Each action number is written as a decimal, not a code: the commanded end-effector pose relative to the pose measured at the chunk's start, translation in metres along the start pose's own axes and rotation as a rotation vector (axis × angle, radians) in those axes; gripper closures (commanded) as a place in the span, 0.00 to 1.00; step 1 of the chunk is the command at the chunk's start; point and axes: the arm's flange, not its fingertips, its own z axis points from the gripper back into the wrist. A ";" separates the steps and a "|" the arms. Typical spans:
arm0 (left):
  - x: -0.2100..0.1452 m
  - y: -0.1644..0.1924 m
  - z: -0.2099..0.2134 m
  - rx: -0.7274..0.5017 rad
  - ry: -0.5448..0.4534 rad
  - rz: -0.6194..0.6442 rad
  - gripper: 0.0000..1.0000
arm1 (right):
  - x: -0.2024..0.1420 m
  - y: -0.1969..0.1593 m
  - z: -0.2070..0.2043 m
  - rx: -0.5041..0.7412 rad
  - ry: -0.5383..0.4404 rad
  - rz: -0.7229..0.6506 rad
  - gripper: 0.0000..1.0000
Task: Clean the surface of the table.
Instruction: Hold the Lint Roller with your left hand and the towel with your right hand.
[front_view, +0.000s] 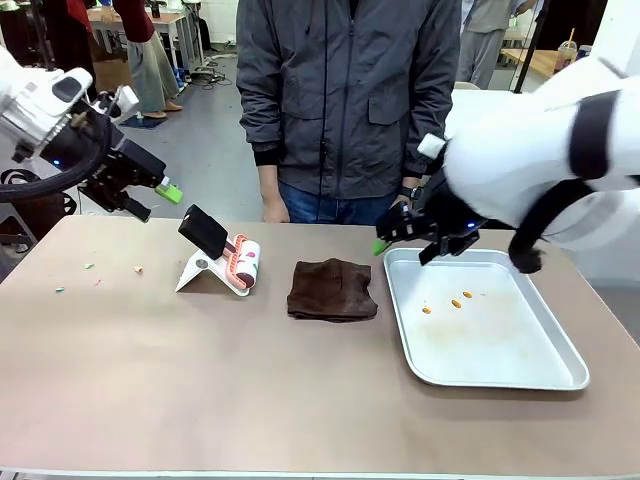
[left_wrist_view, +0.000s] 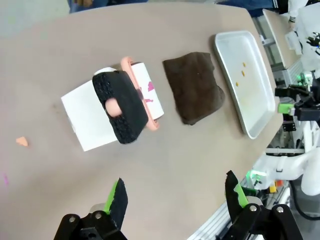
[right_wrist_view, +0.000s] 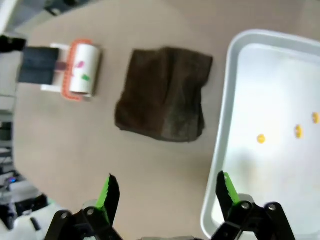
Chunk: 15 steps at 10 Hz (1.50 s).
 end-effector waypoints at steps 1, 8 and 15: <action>0.012 -0.003 -0.007 0.018 0.004 0.026 0.00 | 0.016 0.023 -0.009 -0.053 0.032 -0.084 0.00; 0.011 0.006 -0.013 0.012 0.003 0.033 0.00 | 0.015 0.014 -0.027 -0.074 0.060 -0.093 0.00; 0.039 0.026 -0.030 0.116 0.036 0.255 0.00 | 0.072 0.053 -0.101 -0.276 0.161 -0.119 0.00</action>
